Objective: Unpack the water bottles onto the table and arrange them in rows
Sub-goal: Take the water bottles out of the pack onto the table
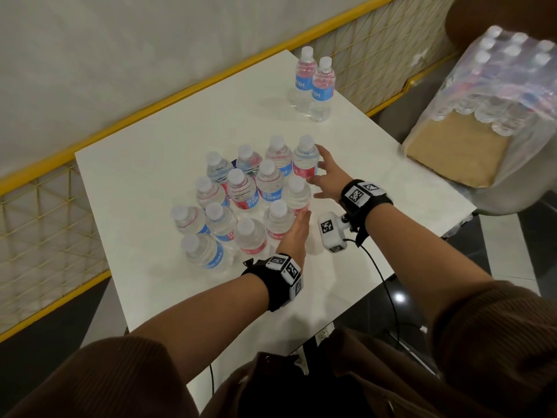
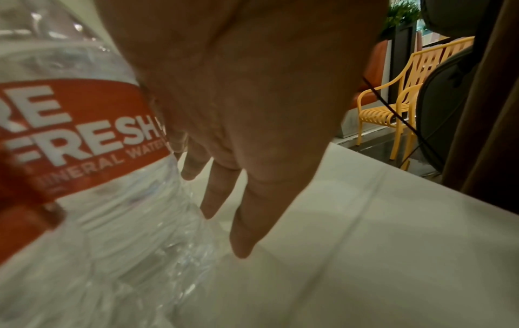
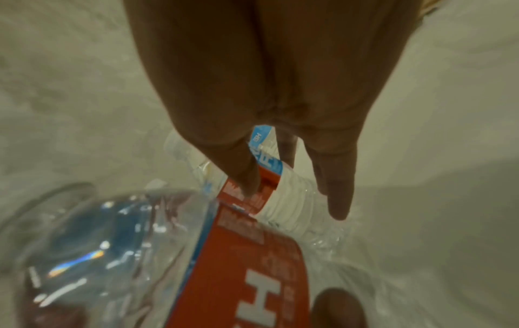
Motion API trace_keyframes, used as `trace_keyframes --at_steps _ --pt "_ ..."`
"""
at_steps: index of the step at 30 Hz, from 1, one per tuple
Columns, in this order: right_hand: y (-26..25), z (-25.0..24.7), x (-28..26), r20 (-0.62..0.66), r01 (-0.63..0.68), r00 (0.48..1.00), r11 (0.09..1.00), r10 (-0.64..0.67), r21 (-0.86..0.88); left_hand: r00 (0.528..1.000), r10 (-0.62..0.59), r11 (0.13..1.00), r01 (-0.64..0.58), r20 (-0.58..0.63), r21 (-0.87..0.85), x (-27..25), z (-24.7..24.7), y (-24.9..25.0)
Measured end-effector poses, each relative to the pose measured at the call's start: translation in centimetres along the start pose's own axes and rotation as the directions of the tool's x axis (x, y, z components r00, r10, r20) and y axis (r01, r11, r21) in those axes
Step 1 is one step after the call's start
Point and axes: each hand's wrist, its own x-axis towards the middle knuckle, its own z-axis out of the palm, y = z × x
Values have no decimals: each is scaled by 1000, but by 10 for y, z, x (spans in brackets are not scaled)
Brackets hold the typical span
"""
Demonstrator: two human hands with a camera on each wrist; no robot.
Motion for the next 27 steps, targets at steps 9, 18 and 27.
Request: trace_keyframes --at_steps 9,18,27 --pt "15 -12 -12 72 14 997 999 -12 -32 998 58 982 -55 12 -183 -1 -24 -4" --pt "59 -143 -29 -177 -167 974 974 139 -154 975 19 630 -183 -221 -755 66 -97 -38" --pt "75 -261 -13 -282 -209 945 970 168 -123 847 -358 449 -213 -393 -868 192 -201 -112"
